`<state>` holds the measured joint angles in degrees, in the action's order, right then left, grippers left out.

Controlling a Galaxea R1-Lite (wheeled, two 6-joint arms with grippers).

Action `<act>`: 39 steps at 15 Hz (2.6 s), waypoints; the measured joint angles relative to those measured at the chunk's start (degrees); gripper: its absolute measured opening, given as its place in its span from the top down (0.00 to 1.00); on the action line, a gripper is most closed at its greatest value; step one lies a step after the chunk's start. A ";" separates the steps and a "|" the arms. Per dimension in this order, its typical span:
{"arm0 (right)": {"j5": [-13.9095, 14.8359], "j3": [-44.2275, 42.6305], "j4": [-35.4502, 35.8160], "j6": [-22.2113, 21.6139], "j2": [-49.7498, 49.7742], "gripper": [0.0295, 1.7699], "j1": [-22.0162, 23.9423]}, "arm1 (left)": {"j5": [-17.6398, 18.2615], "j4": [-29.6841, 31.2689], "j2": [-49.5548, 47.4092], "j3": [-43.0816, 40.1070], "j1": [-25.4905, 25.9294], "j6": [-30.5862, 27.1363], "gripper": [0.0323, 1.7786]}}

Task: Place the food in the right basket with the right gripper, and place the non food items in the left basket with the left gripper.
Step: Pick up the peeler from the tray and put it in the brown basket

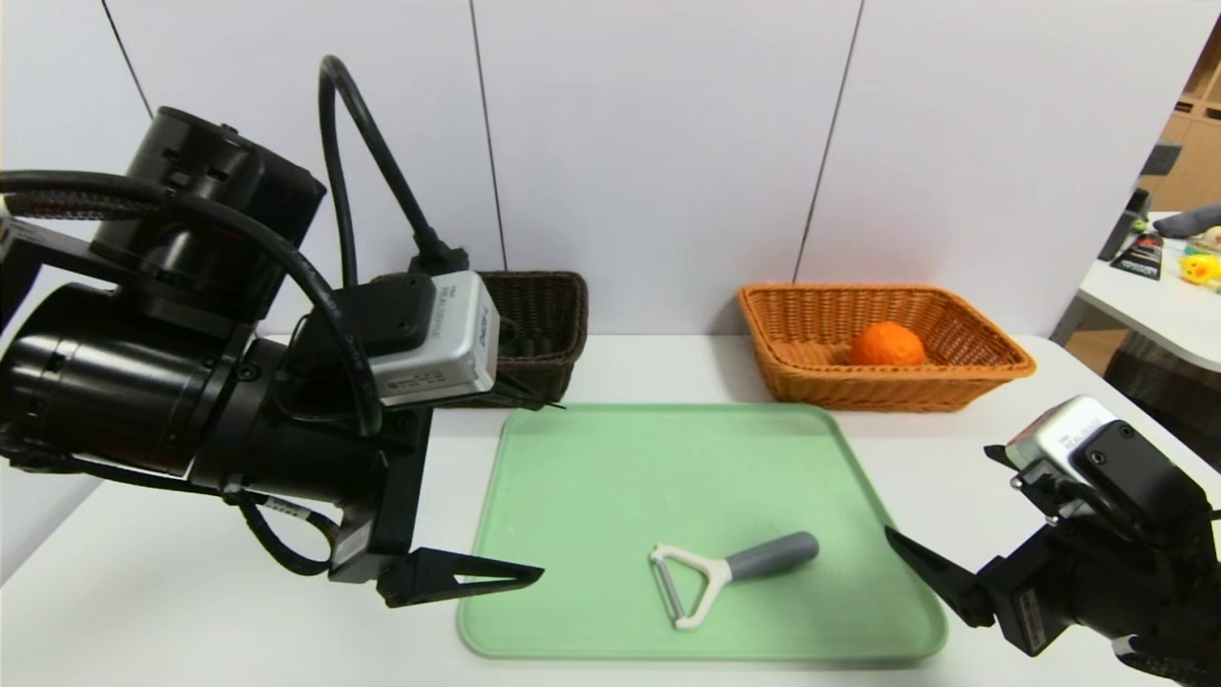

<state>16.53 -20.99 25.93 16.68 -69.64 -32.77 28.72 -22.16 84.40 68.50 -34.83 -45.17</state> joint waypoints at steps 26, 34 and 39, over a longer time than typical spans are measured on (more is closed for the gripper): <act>-0.07 -1.33 0.00 0.00 0.41 0.04 0.00 | -1.57 8.69 20.15 10.19 -7.39 1.90 0.05; -0.07 -1.57 0.00 -0.11 0.82 0.04 0.05 | -3.28 10.48 26.51 11.57 -10.18 4.02 0.05; -0.07 -2.13 0.00 0.00 1.21 0.04 0.09 | -3.40 11.20 29.35 11.59 -11.20 4.53 0.05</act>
<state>16.46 -23.13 25.93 16.68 -68.44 -32.68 25.32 -10.96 113.75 80.09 -46.03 -40.63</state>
